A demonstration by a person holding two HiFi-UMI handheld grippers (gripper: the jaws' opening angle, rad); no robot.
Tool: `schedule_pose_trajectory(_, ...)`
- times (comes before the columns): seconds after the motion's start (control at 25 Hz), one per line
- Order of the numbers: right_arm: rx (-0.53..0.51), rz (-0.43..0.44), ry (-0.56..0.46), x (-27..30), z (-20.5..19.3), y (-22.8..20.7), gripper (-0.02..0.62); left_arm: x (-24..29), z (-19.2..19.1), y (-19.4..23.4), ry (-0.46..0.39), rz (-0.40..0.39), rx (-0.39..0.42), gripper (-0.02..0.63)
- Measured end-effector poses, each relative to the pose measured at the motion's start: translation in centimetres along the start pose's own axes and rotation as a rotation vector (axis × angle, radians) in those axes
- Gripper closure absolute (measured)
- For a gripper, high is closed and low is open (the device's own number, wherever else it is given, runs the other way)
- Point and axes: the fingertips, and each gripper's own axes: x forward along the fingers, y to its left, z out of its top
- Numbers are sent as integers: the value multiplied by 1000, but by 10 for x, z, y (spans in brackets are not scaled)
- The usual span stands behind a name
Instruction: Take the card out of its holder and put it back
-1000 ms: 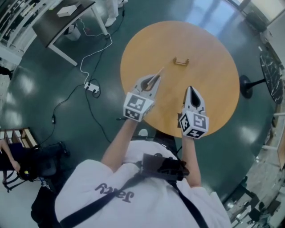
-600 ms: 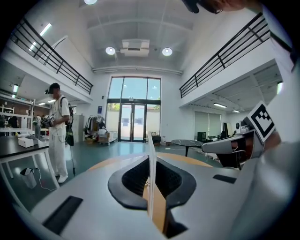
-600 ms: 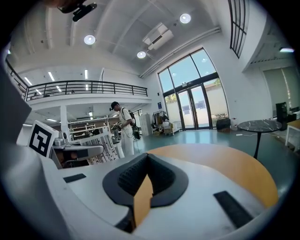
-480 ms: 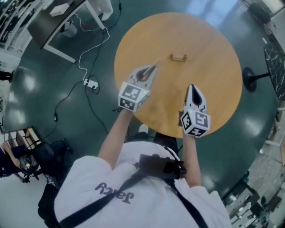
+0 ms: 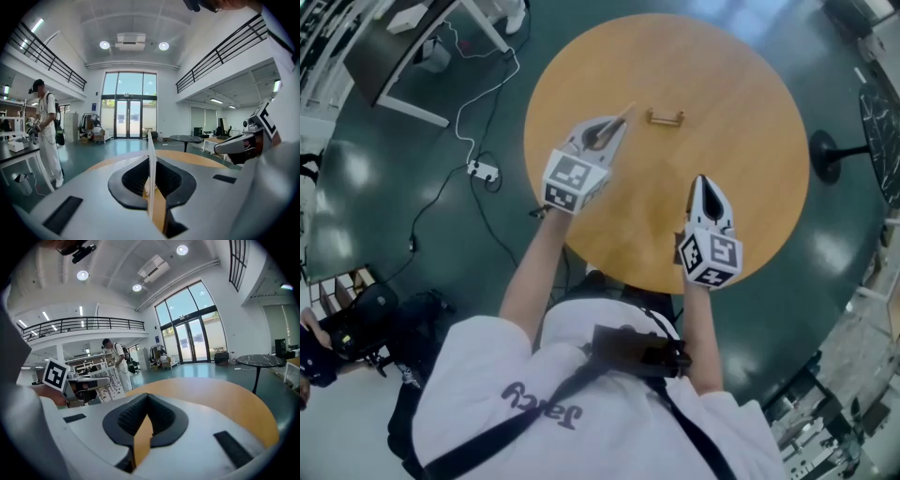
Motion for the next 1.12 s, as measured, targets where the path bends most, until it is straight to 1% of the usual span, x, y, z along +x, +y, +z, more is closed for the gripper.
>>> schedule_pose_trajectory(0.28,20,-8,30,17,-4,-19,577,42,3,11,22,-73,51,580)
schedule_pose_trajectory(0.6,52,-21,58,40,-6,-32,577,84,-5,34,62,-168,86,580)
schedule_pose_trajectory(0.72,67,-27,73,48,-9,-43,577,101,-6,37,81,-211,90,579)
schedule_pose_trajectory(0.92,83,-40,90,59,-12,-60,577,127,3,33,59,-320,110,579)
schedule_pose_trajectory(1.12,92,-36,113,69,-18,-63,577,143,11,18,45,-467,147,580)
